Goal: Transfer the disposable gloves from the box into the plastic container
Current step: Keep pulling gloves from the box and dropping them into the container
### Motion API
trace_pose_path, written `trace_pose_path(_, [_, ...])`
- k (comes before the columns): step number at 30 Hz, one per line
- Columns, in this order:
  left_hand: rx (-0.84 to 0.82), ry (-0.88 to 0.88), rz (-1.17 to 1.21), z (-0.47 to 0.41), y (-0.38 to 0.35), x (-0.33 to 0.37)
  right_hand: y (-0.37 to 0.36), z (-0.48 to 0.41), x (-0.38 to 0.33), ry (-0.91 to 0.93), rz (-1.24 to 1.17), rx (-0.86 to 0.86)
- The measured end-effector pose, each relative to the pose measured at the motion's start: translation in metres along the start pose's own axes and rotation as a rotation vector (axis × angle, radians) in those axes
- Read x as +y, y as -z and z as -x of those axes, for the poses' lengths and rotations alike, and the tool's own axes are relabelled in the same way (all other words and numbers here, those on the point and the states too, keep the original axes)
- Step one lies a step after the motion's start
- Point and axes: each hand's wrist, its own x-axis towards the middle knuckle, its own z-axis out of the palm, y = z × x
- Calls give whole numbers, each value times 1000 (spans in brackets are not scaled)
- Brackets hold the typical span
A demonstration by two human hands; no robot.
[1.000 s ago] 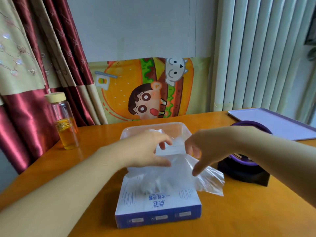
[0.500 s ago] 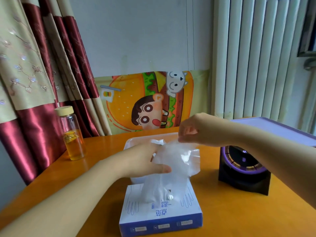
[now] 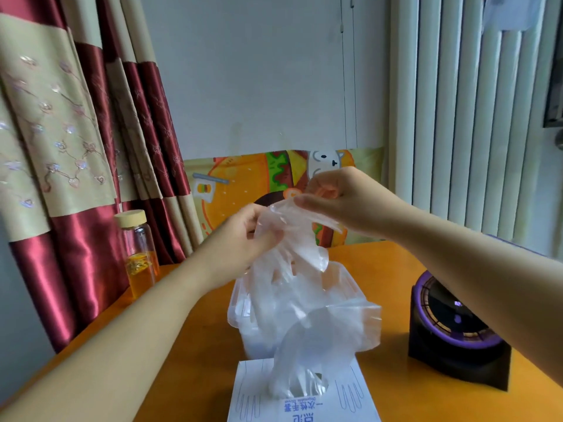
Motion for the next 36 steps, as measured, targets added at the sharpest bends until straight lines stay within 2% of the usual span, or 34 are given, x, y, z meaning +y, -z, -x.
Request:
trace_pose_path(3, [219,32,-38,-2,5,-2,3,-8,2,-68,-39,-2])
trace_pose_path(5, [387,-70,-159,3,2,5,2,-14,6,-152,-34,-53])
trace_pose_path(6, [406,-109,-247,6,-1,12,0,-18,8,-193,-34,-87])
trace_pose_path(10, [183,16,-695,3,-20,23,-8,-33,9,-332,-53,-183])
trace_pose_path(12, [167,63,-762,-3,-24,21,-12,-38,9,-393,-139,-222])
trace_pose_path(18, [94,177,-686,-24,-27,4,-36,-50,28,-537,-399,-271])
trace_pose_path(25, [182,194,-545,-47,-6,-38,-56,-42,55,-679,-589,-384])
trace_pose_path(28, [33,271,-428,-52,2,-49,-62,-32,68,-730,-543,-429])
trace_pose_path(30, [-63,329,-385,-58,6,-53,-64,-28,72,-696,-508,-425])
trace_pose_path(34, [-151,412,-383,-76,13,-55,-54,-26,76,-456,-677,-199])
trace_pose_path(36, [-191,416,-392,-85,16,-51,-45,-26,71,-322,-648,-238])
